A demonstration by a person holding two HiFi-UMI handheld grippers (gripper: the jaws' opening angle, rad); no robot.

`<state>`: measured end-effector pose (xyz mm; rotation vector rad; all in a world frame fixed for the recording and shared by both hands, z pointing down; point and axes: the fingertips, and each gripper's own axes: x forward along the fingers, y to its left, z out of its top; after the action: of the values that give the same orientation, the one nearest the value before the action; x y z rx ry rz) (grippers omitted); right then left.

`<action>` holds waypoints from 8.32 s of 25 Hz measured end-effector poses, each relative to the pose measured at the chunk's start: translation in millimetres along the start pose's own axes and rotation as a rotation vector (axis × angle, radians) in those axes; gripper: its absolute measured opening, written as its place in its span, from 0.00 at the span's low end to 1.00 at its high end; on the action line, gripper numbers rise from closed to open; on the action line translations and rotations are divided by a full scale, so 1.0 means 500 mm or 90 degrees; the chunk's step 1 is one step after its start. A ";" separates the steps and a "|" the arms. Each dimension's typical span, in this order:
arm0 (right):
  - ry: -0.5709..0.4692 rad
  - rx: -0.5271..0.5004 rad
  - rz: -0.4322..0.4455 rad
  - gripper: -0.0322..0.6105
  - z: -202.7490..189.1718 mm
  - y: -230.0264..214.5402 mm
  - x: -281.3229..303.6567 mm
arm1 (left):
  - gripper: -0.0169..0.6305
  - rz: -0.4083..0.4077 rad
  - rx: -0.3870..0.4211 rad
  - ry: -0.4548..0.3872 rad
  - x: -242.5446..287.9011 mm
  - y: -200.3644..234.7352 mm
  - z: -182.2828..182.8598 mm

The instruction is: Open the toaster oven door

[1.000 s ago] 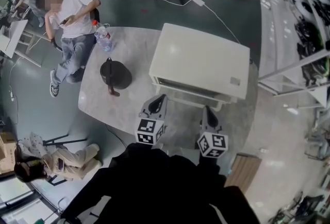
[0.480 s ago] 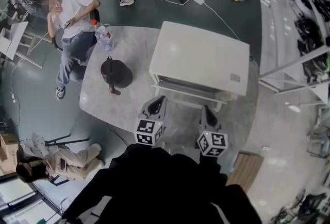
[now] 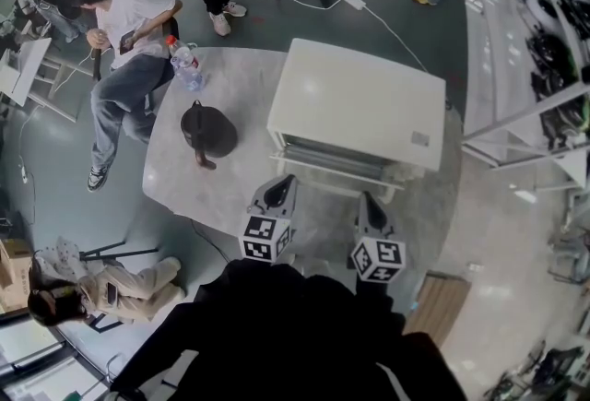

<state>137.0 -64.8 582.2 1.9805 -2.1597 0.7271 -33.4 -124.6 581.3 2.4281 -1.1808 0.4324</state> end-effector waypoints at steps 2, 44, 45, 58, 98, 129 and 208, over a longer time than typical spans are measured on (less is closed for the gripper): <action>0.005 0.002 -0.001 0.05 -0.008 0.001 -0.003 | 0.03 -0.001 0.001 0.002 -0.002 0.000 -0.005; 0.078 -0.017 0.002 0.05 -0.101 -0.002 -0.026 | 0.03 -0.014 -0.018 0.071 -0.048 -0.014 -0.108; 0.080 -0.019 0.001 0.05 -0.104 -0.004 -0.026 | 0.03 -0.014 -0.018 0.072 -0.049 -0.014 -0.110; 0.093 -0.014 -0.004 0.05 -0.120 -0.007 -0.030 | 0.03 -0.016 -0.015 0.089 -0.052 -0.014 -0.125; 0.169 0.011 0.010 0.05 -0.232 -0.010 -0.048 | 0.03 -0.027 -0.078 0.186 -0.068 -0.014 -0.229; 0.240 0.017 0.002 0.05 -0.307 -0.017 -0.052 | 0.03 -0.037 -0.091 0.238 -0.065 -0.015 -0.297; 0.330 0.083 -0.039 0.05 -0.448 -0.029 -0.060 | 0.03 -0.022 -0.120 0.359 -0.039 -0.011 -0.443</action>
<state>104.4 56.7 770.2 1.6575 -1.7748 1.2360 -62.2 -1.4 764.2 1.9700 -0.8825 0.8805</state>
